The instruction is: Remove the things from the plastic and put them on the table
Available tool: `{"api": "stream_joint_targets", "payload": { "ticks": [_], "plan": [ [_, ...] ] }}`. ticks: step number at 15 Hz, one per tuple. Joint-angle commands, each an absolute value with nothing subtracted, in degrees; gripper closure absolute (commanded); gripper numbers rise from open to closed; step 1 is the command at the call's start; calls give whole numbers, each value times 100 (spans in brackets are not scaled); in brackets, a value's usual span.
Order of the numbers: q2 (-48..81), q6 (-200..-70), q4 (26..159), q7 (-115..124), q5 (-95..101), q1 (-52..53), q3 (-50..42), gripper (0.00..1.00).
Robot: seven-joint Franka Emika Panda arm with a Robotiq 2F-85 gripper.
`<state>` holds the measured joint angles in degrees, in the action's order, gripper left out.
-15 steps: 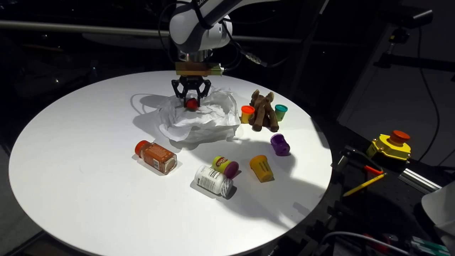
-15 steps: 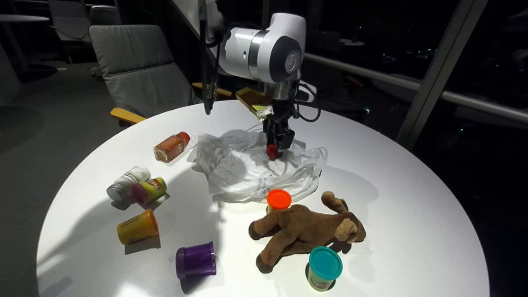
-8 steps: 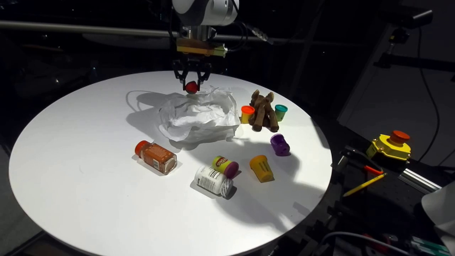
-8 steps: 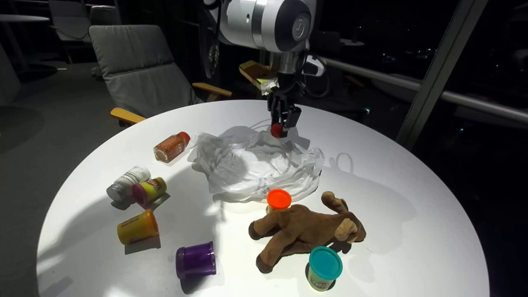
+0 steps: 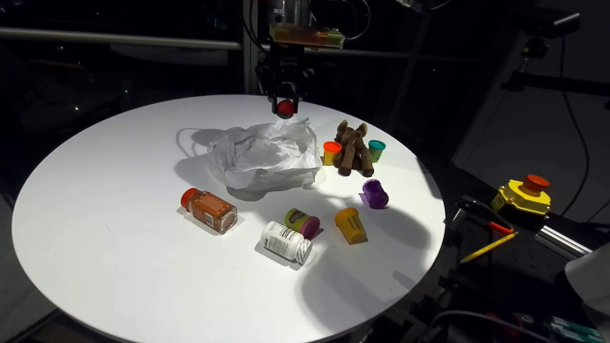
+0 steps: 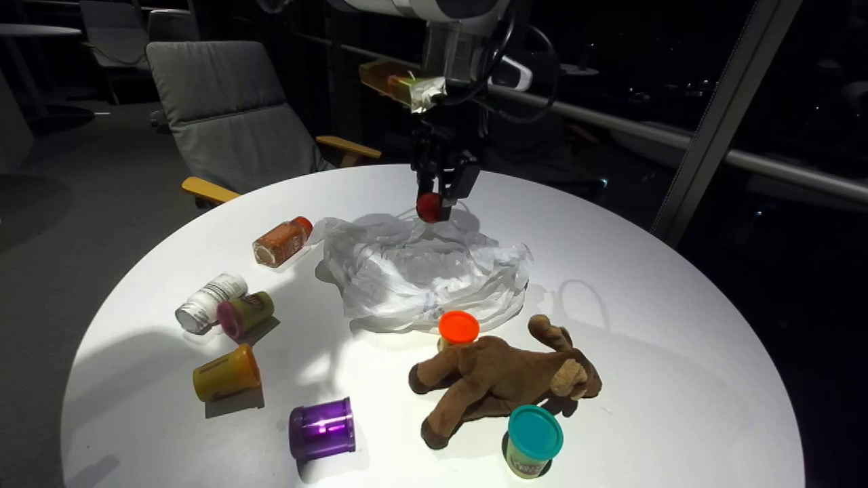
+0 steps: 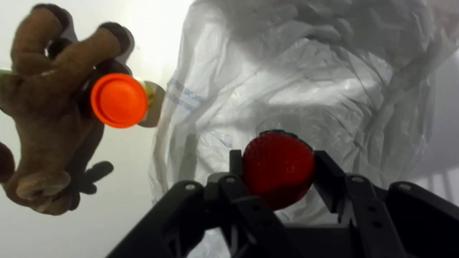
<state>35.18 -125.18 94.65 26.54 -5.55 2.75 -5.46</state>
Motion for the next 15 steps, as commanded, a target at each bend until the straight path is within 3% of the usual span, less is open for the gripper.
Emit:
{"api": "stream_joint_targets", "payload": {
  "ticks": [1, 6, 12, 13, 15],
  "plan": [
    [2717, -12866, 10903, 2515, -393, 346, -586, 73],
    [2495, -14190, 12546, 2599, -85, 395, -655, 73],
    [2658, -15268, 13224, 2737, 278, 683, -868, 73],
    [2565, -15371, 13283, 2798, 438, 816, -977, 23],
    [2255, -15543, 13425, 2872, 612, 1012, -1122, 17]
  ]
}}
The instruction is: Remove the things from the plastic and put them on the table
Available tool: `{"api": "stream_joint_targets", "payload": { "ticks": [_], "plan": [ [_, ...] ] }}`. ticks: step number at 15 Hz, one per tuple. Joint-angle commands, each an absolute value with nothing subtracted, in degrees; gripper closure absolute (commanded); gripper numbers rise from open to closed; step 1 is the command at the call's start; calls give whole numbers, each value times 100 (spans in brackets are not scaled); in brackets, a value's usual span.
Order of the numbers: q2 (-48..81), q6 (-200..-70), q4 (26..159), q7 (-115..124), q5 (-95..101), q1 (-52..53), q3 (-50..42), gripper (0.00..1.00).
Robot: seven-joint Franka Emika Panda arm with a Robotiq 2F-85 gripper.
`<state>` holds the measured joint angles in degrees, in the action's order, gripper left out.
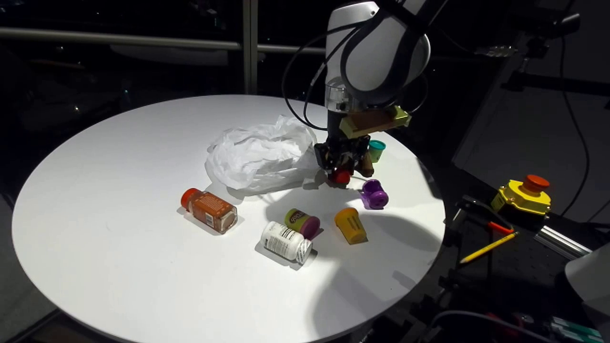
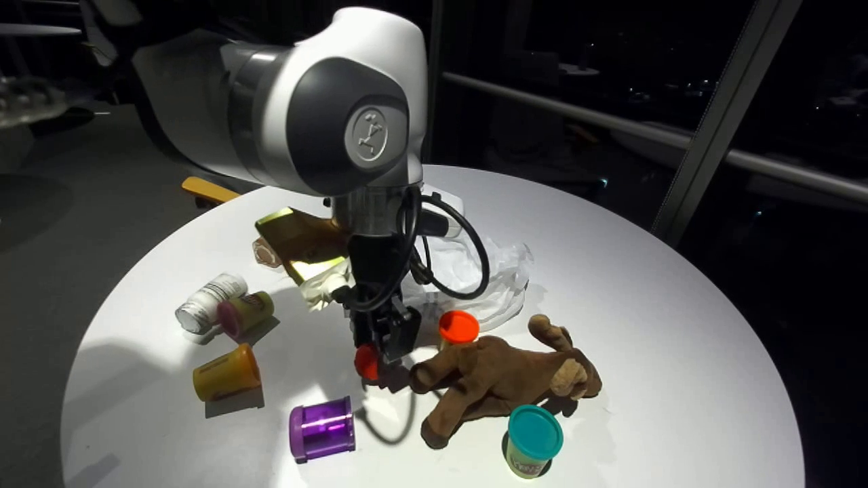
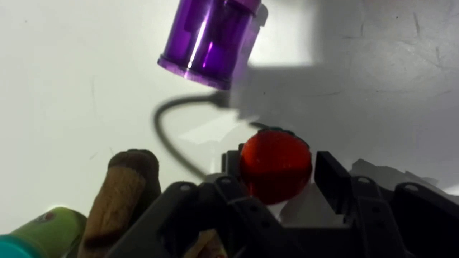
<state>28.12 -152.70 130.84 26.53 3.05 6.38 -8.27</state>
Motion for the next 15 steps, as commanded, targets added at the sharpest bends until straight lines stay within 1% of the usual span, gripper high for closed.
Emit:
{"api": "stream_joint_targets", "payload": {
  "ticks": [1, 2, 3, 6, 10, 11, 13, 15],
  "plan": [
    [2011, -15500, 13498, 2924, 734, 1132, -1219, 9],
    [1749, -15320, 13558, 3029, 893, 1277, -1335, 2],
    [1447, -14918, 13603, 3114, 1113, 1403, -1428, 0],
    [627, -13516, 13506, 2801, 1204, 1187, -1013, 0],
    [-60, -11525, 12888, 1530, 545, 903, -283, 0],
    [253, -12184, 13104, 2093, 825, 784, -296, 0],
    [-47, -11663, 12958, 1792, 657, 771, -118, 0],
    [-96, -11596, 12943, 1704, 634, 764, -91, 0]
  ]
}}
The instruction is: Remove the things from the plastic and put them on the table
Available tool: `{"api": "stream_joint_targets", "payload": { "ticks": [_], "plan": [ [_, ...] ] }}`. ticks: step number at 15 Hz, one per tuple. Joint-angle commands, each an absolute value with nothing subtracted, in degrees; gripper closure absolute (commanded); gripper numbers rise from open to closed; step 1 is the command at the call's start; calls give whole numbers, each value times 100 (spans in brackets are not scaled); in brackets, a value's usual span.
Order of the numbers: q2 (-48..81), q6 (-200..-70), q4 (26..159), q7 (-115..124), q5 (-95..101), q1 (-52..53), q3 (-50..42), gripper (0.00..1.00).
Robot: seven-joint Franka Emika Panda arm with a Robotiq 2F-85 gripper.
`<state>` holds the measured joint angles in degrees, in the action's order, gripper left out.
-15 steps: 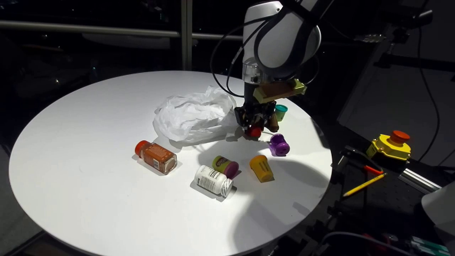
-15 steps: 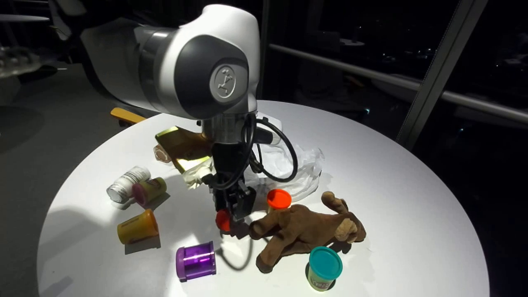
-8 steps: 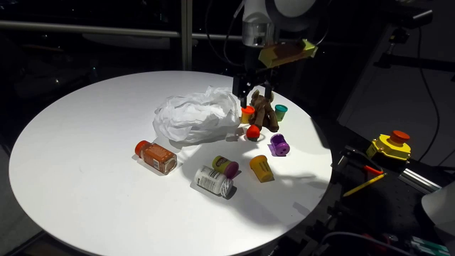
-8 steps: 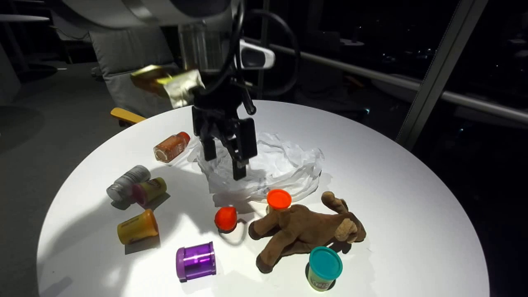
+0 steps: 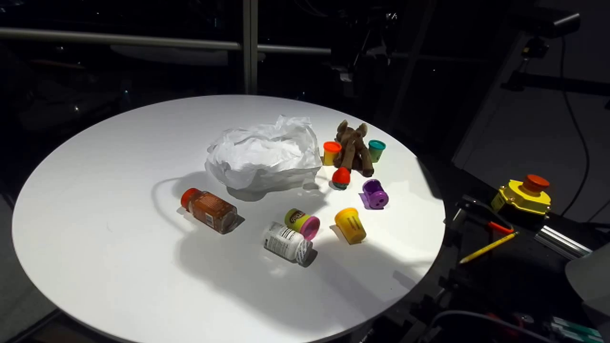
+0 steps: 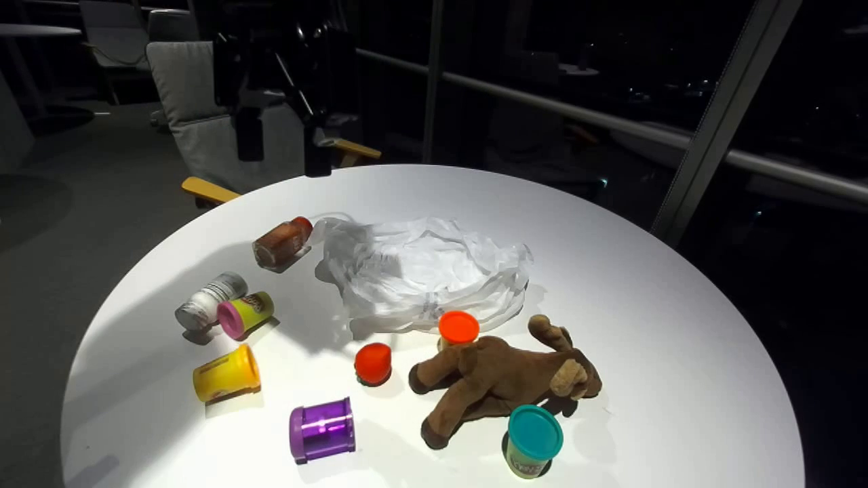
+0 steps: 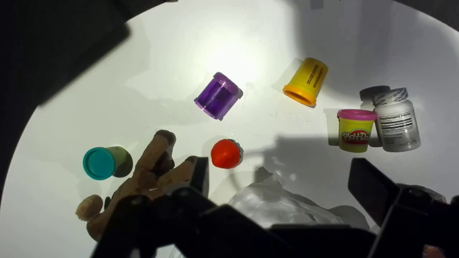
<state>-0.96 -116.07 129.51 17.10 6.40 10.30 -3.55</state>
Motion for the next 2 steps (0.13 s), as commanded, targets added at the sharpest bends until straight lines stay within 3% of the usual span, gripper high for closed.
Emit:
{"api": "stream_joint_targets", "payload": {
  "ticks": [1, 2],
  "plan": [
    [-76, -11596, 12945, 1678, 635, 751, -95, 0],
    [-53, -11596, 12945, 1662, 636, 739, -100, 0]
  ]
}}
